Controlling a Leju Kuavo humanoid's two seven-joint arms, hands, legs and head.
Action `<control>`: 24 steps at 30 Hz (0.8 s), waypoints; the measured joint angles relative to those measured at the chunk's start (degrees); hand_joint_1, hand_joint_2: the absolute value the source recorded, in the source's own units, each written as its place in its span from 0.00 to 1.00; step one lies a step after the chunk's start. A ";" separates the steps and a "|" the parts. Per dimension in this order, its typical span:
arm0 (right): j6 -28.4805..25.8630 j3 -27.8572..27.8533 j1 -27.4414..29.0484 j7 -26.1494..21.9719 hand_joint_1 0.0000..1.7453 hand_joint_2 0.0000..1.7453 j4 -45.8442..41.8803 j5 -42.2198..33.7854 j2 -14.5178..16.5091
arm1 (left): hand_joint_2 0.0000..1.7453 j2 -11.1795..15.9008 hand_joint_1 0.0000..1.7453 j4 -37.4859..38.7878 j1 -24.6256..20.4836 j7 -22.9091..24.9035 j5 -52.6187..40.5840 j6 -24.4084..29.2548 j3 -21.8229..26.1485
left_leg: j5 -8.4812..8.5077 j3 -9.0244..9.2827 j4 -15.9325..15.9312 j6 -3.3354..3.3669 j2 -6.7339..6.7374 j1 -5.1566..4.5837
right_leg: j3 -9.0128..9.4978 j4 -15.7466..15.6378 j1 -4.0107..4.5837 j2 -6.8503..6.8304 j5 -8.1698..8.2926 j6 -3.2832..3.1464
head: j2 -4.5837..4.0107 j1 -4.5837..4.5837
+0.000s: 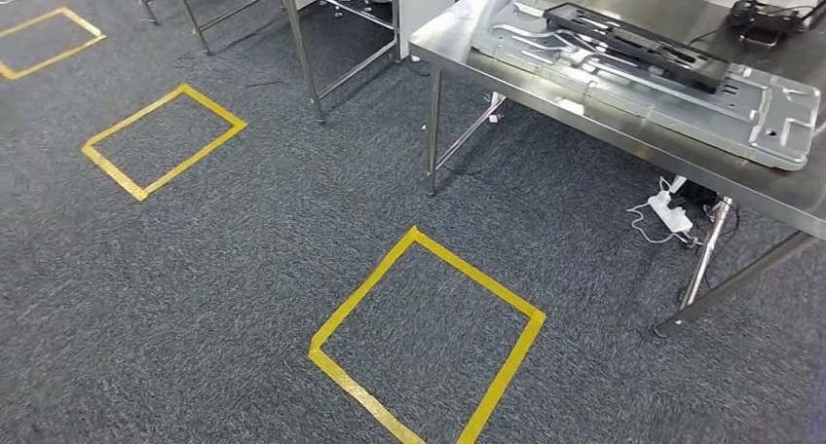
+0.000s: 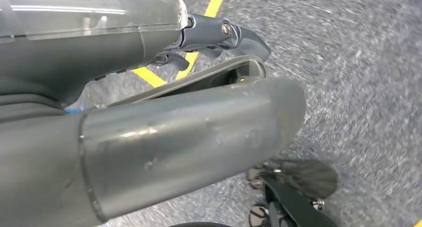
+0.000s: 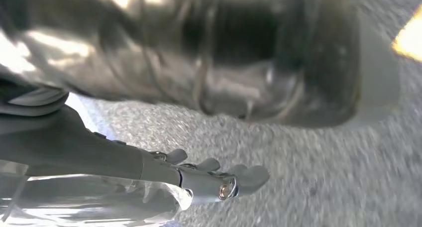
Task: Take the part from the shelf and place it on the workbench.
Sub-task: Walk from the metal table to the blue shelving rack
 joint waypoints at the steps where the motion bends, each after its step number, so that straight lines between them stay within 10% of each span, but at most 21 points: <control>1: 0.36 0.03 -0.01 0.61 0.00 0.00 0.20 0.35 0.02 | 0.00 0.18 0.00 -0.02 0.04 -0.28 0.15 0.04 0.09 | -1.02 -1.36 2.92 -0.43 0.35 0.41 | -0.13 0.06 -0.03 -0.80 -0.03 0.06 | 0.00 0.00; 3: 0.94 0.15 -0.11 1.62 0.00 0.00 0.59 1.02 0.11 | 0.00 0.49 0.00 -0.04 0.16 -0.82 0.39 0.07 0.21 | -0.06 -1.20 3.21 -1.20 0.92 1.19 | -0.29 0.32 -0.22 -2.31 -0.17 0.32 | 0.01 0.00; 5: 1.36 0.37 -0.25 2.03 0.00 0.00 0.87 1.55 0.24 | 0.00 0.78 0.00 -0.04 0.20 -1.24 0.51 0.11 0.34 | 3.47 3.00 -4.31 -1.72 2.59 1.66 | -0.28 0.83 -0.48 -3.53 -0.53 0.91 | 0.01 -0.01; 8: 2.01 0.87 -0.46 2.05 0.00 0.00 1.06 2.19 0.30 | 0.00 1.13 0.00 -0.07 0.06 -1.64 0.61 0.30 0.56 | 5.32 6.43 -11.19 -1.04 4.84 1.44 | -0.08 1.49 -0.29 -4.87 -1.06 2.21 | 0.01 0.03; 10: 2.33 1.18 -0.79 1.93 0.00 0.00 1.13 2.40 0.31 | 0.00 1.38 0.00 -0.08 0.18 -1.67 0.63 0.48 0.82 | 5.48 6.27 -11.21 -0.07 3.86 1.26 | 0.15 1.43 -0.31 -5.59 -1.11 3.02 | 0.01 0.04; 13: 2.52 1.49 -1.03 1.84 0.00 0.00 1.19 2.58 0.31 | 0.00 1.57 0.00 -0.08 0.25 -1.69 0.75 0.56 1.27 | 6.29 6.26 -11.80 1.31 2.35 1.39 | -1.10 4.84 -0.71 -2.88 -3.97 3.75 | 0.01 0.05; 17: 2.72 1.64 -0.89 1.58 0.00 0.00 1.28 2.85 0.31 | 0.00 1.79 0.00 -0.09 0.22 -1.70 0.80 0.70 1.49 | 6.69 5.62 -11.68 1.98 0.00 0.84 | -7.28 17.65 -0.56 0.46 -9.54 3.56 | 0.02 0.05; 21: 3.07 2.05 -0.89 0.63 0.00 0.00 1.36 3.35 0.30 | 0.00 1.99 0.00 -0.10 0.19 -1.95 0.99 0.90 1.63 | 6.60 5.52 -11.18 1.89 -3.05 0.36 | -3.24 7.39 -0.44 2.97 -2.39 2.29 | 0.00 0.04; 24: 3.60 2.57 -1.16 0.28 0.00 0.00 1.45 4.01 0.32 | 0.00 2.34 0.00 -0.15 0.05 -2.54 1.43 1.03 1.84 | 6.71 4.76 -10.88 1.01 -4.84 0.57 | -1.54 2.86 -0.17 4.94 -1.22 1.73 | 0.01 0.05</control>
